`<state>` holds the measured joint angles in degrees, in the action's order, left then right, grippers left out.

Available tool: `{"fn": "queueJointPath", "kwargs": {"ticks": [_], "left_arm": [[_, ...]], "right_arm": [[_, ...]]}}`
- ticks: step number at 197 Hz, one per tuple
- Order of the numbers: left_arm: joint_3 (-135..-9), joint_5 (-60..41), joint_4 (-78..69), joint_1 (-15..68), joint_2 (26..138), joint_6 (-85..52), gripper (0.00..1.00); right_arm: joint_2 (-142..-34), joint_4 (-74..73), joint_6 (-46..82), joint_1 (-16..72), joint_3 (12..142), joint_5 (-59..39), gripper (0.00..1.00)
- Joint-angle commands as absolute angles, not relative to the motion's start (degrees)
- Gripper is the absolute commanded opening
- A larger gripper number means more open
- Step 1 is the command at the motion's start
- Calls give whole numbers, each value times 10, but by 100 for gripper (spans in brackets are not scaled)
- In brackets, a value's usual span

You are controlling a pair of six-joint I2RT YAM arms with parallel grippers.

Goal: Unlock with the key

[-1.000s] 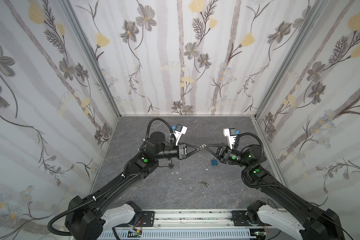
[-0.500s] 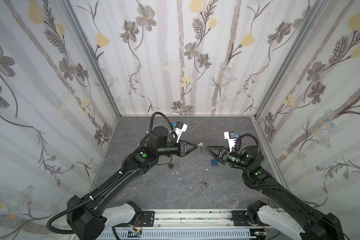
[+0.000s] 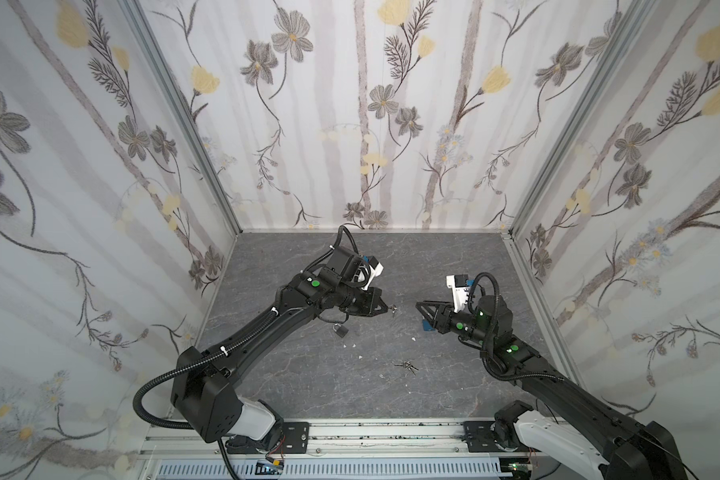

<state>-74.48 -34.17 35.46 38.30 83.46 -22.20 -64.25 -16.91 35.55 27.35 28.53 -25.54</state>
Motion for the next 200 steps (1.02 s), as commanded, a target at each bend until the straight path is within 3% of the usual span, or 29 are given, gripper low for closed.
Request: {"fn": "queueJointPath", "kwargs": {"ticks": [1,62,181,200], "left_arm": [[-758,-381,374,384,843,-200,0],[-755,-437,356,397,832,-190,0],[-731,-452,297,401,806,-206,0],[-731,-450,295,401,804,-207,0]], "right_arm": [[-655,-242,373,271,282,-313,38],[-663,-347,419,261,264,-391,44],[-695,-417,448,276,262,-522,37],[-696,-433,454,283,262,-538,31]]}}
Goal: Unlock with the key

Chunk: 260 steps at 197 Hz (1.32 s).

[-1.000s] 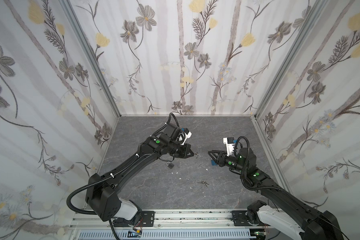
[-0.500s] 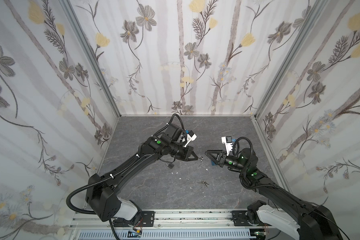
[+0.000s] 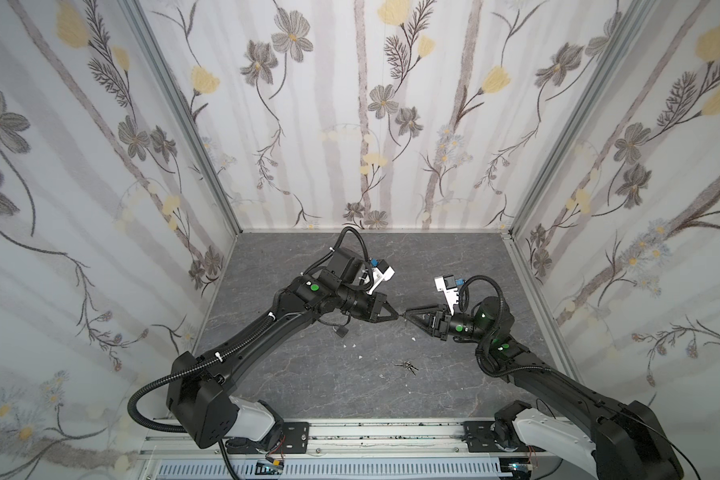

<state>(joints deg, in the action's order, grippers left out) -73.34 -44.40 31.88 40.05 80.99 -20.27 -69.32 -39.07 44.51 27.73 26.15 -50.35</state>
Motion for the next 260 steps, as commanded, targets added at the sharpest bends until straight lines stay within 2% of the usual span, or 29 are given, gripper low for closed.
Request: {"fn": "queueJointPath", "kwargs": {"ticks": [1,44,82,108,124,140,168,186,201,209,230,260], "left_arm": [[-731,-450,294,401,804,-207,0],[-728,-446,289,401,799,-208,0],[-726,-443,283,401,791,-211,0],[-719,-437,272,400,786,-219,0],[-712,-435,257,395,781,-233,22],[-690,-451,208,386,771,-265,32],[-657,-482,128,380,760,-315,33],[-649,-502,103,379,763,-330,27],[-640,-513,81,380,762,-343,26],[-636,-520,70,381,761,-348,26],[-629,-525,60,380,757,-351,35],[-621,-530,63,380,754,-348,36]], "right_arm": [[-696,-433,454,283,262,-538,31],[-696,-432,451,288,266,-554,18],[-694,-436,451,290,269,-556,0],[-690,-438,451,291,269,-546,0],[-687,-432,446,291,269,-534,0],[-685,-434,449,292,267,-528,0],[-683,-440,450,297,268,-520,0],[-685,-444,451,298,266,-515,0],[-685,-446,453,299,266,-505,0],[-686,-446,454,299,266,-500,0],[-687,-448,458,299,265,-486,0],[-689,-454,465,296,264,-472,0]]}}
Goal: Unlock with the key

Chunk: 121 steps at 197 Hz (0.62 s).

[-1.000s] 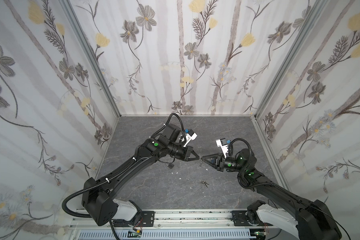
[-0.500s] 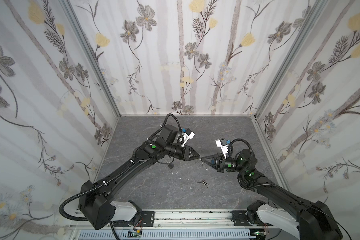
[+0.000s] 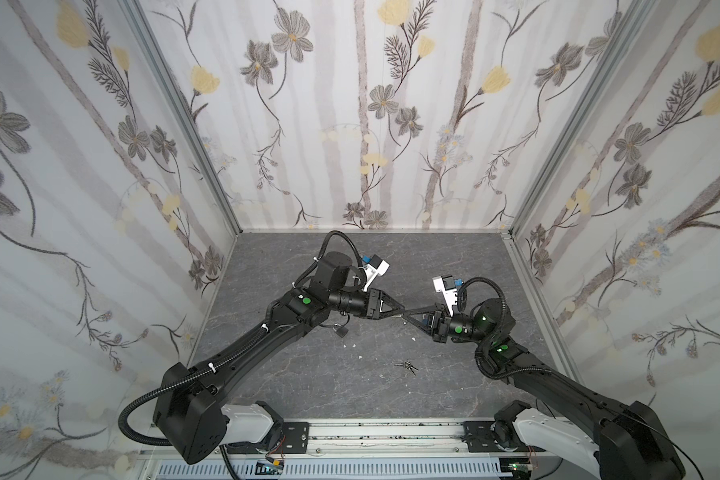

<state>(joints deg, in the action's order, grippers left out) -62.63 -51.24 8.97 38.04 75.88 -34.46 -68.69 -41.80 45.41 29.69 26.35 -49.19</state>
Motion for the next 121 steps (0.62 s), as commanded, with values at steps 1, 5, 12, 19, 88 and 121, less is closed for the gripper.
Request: {"fn": "queueJointPath", "kwargs": {"ticks": [1,5,12,19,88,121], "left_arm": [[-621,-530,63,380,754,-348,36],[-621,-530,64,380,754,-348,35],[-619,-531,64,380,754,-347,33],[-617,-532,63,380,753,-348,31],[-613,-525,63,380,751,-344,30],[-612,-525,55,380,753,-347,21]], "right_arm": [[-689,-454,465,296,263,-472,0],[-689,-456,467,295,263,-471,0],[-689,-456,468,294,263,-468,0],[-689,-456,468,293,263,-467,0],[-692,-482,490,283,257,-476,0],[-691,-483,491,283,254,-483,0]]}}
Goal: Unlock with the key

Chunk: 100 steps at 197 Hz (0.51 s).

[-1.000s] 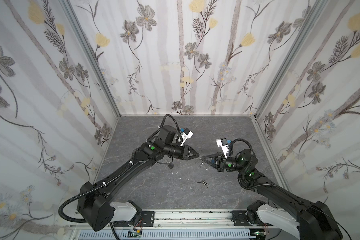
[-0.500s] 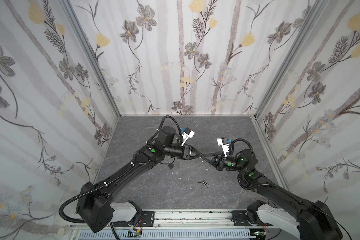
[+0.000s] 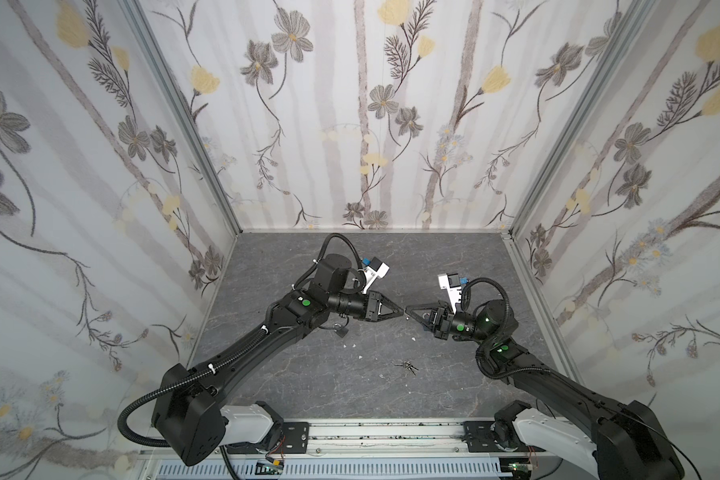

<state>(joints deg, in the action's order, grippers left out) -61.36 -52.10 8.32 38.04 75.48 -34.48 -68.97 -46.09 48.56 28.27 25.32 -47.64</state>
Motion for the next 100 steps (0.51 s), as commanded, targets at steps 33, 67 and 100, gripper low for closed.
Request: {"fn": "queueJointPath", "kwargs": {"ticks": [33,67,100], "left_arm": [[-611,-525,51,380,752,-348,4],[-614,-517,61,380,750,-342,0],[-619,-520,80,380,754,-333,0]], "right_arm": [[-695,-483,492,283,254,-488,0],[-692,-478,492,282,254,-485,19],[-679,-475,491,280,251,-474,44]]}}
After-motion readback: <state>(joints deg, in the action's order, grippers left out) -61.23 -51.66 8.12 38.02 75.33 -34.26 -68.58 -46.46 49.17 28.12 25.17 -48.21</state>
